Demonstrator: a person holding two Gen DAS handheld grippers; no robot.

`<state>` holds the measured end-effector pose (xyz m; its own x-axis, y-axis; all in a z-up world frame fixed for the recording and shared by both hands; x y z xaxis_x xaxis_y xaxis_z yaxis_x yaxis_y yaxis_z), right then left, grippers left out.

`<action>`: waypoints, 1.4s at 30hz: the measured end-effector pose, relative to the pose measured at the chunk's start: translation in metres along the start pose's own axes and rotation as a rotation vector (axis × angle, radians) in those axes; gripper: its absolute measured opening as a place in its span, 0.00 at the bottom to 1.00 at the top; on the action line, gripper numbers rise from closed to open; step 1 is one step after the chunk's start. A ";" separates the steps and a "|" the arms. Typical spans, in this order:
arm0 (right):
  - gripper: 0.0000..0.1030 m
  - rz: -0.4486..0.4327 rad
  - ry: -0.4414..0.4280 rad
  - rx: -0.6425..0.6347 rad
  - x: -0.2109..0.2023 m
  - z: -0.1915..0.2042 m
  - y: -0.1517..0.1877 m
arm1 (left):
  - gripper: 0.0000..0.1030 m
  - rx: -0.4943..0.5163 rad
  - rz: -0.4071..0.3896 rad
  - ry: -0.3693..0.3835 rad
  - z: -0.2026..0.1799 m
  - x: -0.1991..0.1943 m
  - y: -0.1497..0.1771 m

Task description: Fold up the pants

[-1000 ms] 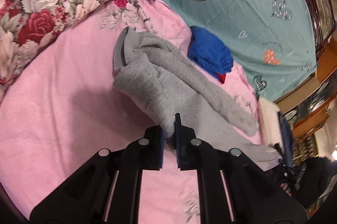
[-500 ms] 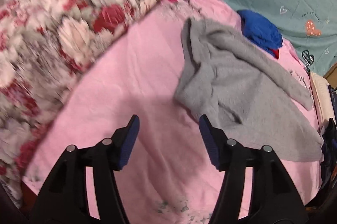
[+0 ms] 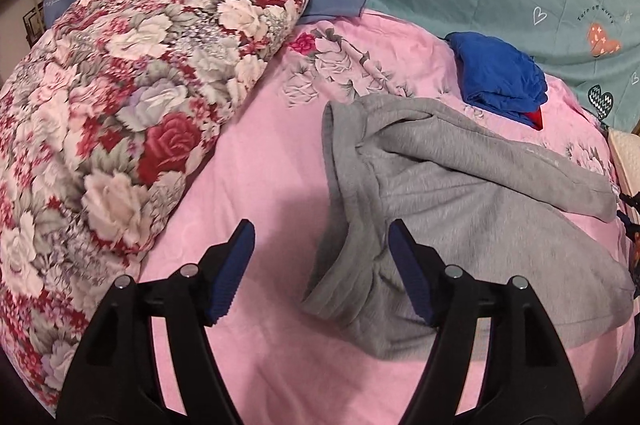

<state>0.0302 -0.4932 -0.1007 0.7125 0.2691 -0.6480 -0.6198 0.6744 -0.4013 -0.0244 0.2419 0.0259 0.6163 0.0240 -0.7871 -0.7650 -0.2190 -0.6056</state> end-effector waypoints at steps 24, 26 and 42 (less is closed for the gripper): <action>0.44 -0.126 0.399 -0.205 -0.042 0.068 -0.058 | 0.75 -0.048 0.077 0.070 -0.020 0.109 -0.093; 0.44 -0.066 0.243 -0.240 -0.027 0.080 -0.043 | 0.75 -0.083 0.092 0.119 -0.013 0.119 -0.090; 0.46 0.397 -0.238 -1.192 0.168 0.427 0.200 | 0.45 -0.186 0.085 0.388 -0.005 0.139 -0.086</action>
Point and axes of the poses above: each gripper's, at about its wrist camera, not at the fingertips, and x roughly the way its jaws point, z to its left, y to its underside, the point moved 1 cm from there along x, roughly the way its jaws point, and after that the axes turned 6 degrees about -x, right-handed, at the moved point
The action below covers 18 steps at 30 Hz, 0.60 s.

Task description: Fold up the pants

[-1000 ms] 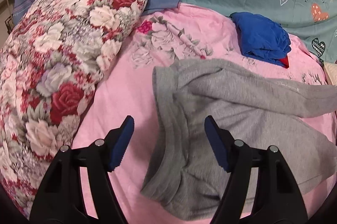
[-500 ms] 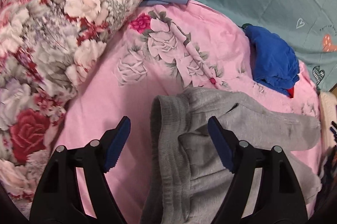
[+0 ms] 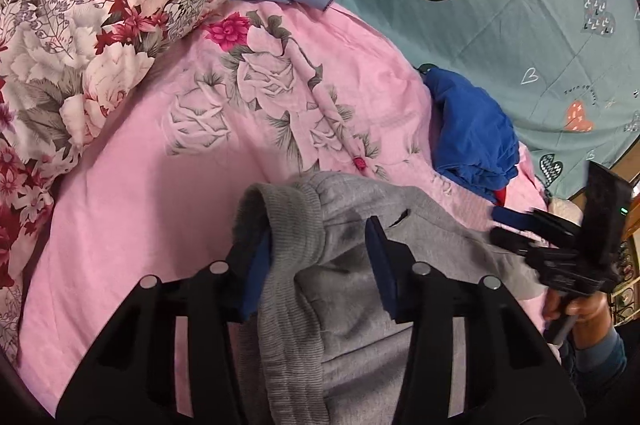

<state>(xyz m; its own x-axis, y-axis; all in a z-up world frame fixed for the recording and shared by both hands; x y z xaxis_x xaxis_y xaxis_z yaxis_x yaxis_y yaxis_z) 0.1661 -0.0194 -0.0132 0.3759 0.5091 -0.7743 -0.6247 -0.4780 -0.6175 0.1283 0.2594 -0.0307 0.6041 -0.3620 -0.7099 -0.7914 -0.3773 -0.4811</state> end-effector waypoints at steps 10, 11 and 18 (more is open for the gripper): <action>0.08 0.132 -0.050 -0.075 0.050 0.027 -0.024 | 0.39 0.035 0.013 0.041 0.002 0.008 0.001; 0.07 0.131 -0.037 -0.102 0.042 0.032 -0.027 | 0.36 0.049 0.007 0.052 -0.001 0.004 0.002; 0.07 0.001 0.244 -0.236 -0.003 0.029 -0.088 | 0.32 0.098 -0.090 0.087 -0.027 -0.023 -0.020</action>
Point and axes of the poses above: each gripper's, at about its wrist camera, not at the fingertips, and x roughly the way its jaws point, z to its left, y to its underside, the point moved 1 cm from there along x, roughly the way its jaws point, and after that the axes turned 6 degrees about -x, right-handed, at the moved point
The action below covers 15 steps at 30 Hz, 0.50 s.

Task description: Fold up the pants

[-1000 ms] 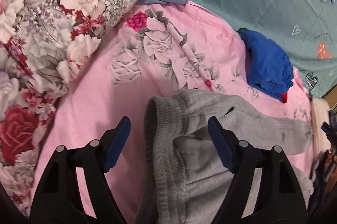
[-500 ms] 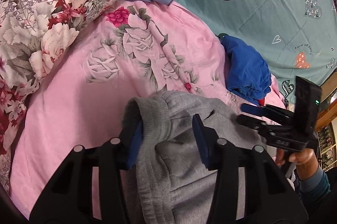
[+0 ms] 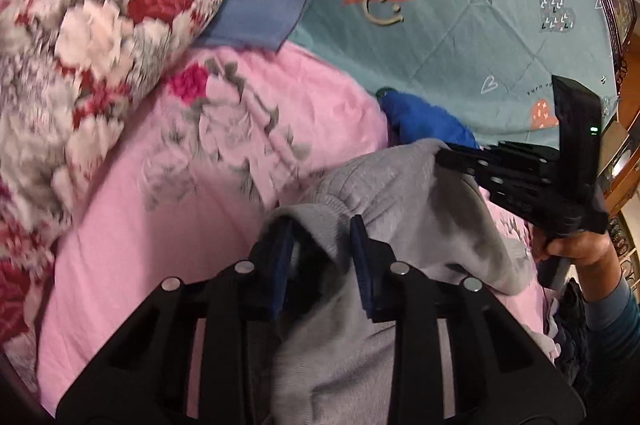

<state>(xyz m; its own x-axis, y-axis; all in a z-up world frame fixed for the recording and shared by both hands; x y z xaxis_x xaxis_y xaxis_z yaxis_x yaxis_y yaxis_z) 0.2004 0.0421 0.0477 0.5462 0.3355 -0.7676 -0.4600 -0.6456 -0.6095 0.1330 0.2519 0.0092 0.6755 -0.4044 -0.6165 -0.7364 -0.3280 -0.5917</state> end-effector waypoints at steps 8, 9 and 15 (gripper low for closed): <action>0.54 0.026 0.233 -0.028 0.070 -0.007 0.008 | 0.39 -0.036 0.097 -0.234 0.019 0.043 0.001; 0.54 0.025 0.213 0.017 0.061 -0.017 0.015 | 0.45 -0.025 0.095 -0.240 0.022 0.038 0.005; 0.55 -0.044 0.059 0.191 -0.049 -0.046 0.099 | 0.65 -0.035 0.079 -0.243 0.047 -0.031 0.046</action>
Point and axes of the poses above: each gripper's, at about its wrist camera, not at the fingertips, and x roughly the way its jaws point, z to its left, y to its underside, the point moved 1 cm from there along x, roughly the way its jaws point, and after that the axes turned 6 degrees about -x, right-handed, at the moved point
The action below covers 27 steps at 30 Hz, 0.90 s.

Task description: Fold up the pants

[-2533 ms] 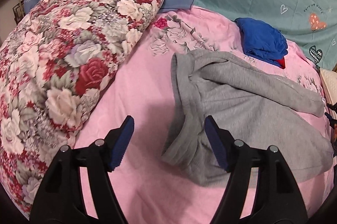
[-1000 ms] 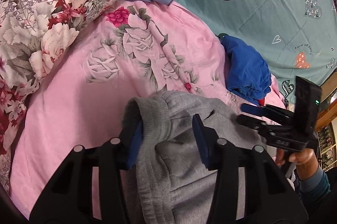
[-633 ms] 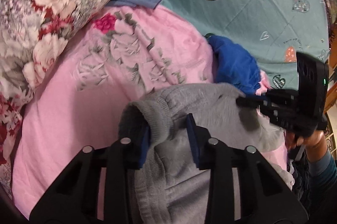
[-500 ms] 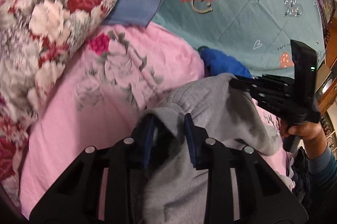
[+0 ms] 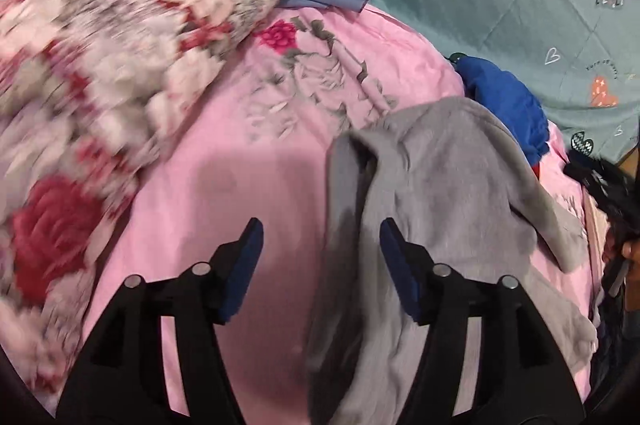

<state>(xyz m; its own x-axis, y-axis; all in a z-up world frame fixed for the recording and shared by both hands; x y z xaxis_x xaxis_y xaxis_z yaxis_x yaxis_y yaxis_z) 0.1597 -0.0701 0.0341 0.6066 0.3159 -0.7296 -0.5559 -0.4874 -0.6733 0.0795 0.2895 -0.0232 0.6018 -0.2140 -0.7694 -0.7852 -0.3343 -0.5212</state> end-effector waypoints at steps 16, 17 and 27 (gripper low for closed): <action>0.56 0.100 -0.210 -0.014 -0.156 0.112 0.270 | 0.84 -0.113 0.176 0.177 -0.024 0.004 0.105; 0.56 0.107 -0.201 -0.013 -0.153 0.114 0.272 | 0.81 -0.130 0.176 0.168 -0.024 0.010 0.102; 0.22 0.143 -0.130 -0.053 -0.124 0.128 0.281 | 0.15 -0.201 0.160 0.133 -0.022 0.003 0.094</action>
<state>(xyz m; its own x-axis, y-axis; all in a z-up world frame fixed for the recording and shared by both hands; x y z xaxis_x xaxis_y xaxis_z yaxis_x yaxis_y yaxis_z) -0.1445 -0.1424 -0.0798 0.4433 0.3414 -0.8288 -0.5979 -0.5762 -0.5572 0.0110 0.2370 -0.0659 0.4971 -0.3926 -0.7737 -0.8350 -0.4590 -0.3036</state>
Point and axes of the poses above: each gripper's, at about its wrist camera, not at the fingertips, and x roughly the way its jaws point, z to its left, y to its underside, the point moved 1 cm from there along x, roughly the way its jaws point, and after that the axes turned 6 degrees about -x, right-handed, at the moved point
